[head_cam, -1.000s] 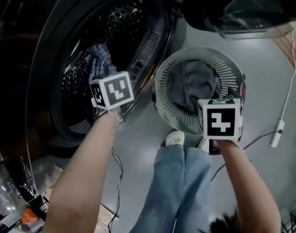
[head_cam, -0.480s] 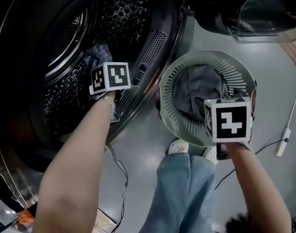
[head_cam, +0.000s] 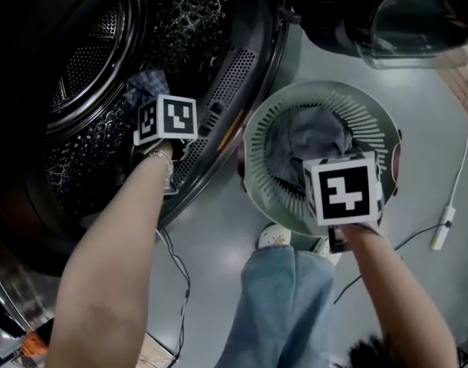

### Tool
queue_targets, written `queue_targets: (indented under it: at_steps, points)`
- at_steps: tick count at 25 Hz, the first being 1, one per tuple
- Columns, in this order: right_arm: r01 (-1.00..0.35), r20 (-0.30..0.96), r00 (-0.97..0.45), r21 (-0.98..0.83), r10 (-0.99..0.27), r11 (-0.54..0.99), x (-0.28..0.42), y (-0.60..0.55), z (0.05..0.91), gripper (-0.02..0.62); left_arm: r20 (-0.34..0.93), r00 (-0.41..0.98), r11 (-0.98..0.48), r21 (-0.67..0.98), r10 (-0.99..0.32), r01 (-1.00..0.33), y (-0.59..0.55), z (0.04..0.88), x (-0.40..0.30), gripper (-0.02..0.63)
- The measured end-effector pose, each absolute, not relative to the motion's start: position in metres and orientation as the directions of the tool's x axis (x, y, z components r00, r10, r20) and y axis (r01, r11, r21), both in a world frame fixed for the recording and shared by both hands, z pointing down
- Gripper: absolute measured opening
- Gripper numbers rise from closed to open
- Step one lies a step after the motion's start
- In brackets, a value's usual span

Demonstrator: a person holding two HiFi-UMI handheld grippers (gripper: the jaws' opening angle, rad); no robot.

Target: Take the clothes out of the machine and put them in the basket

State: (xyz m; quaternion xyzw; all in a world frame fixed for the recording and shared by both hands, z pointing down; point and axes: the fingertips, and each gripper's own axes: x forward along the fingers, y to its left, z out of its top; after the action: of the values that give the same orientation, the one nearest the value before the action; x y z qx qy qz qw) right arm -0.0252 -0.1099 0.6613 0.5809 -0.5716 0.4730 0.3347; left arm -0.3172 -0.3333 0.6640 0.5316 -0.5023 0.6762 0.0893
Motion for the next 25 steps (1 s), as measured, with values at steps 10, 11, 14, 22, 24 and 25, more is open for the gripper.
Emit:
queue_targets:
  at_steps: [10,11,14,22,24,25]
  points:
    - [-0.993,0.930,-0.071,-0.099,-0.360,-0.058,-0.018,-0.094,0.620,0.517,0.743,-0.448,-0.434,-0.660,-0.498,-0.613,-0.313,0.623,-0.301,0.061]
    - [-0.994,0.928,-0.064,-0.091,-0.368,-0.055,-0.014,-0.094,0.615,0.517,0.738,-0.445,-0.429,-0.664,-0.507,-0.613,-0.310,0.618,-0.296,0.061]
    - [-0.994,0.926,-0.053,-0.084,-0.373,-0.069,-0.006,-0.087,0.601,0.517,0.727,-0.429,-0.432,-0.673,-0.536,-0.600,-0.298,0.602,-0.276,0.061]
    - [-0.985,0.932,-0.043,-0.100,-0.361,-0.142,0.012,-0.059,0.565,0.517,0.741,-0.355,-0.459,-0.645,-0.569,-0.611,-0.279,0.558,-0.230,0.060]
    - [-0.982,0.933,-0.041,-0.104,-0.358,-0.157,0.016,-0.051,0.557,0.517,0.753,-0.345,-0.453,-0.627,-0.561,-0.634,-0.274,0.550,-0.226,0.060]
    - [-0.980,0.935,-0.045,-0.110,-0.352,-0.167,0.017,-0.045,0.555,0.517,0.758,-0.341,-0.453,-0.620,-0.556,-0.641,-0.271,0.546,-0.225,0.060]
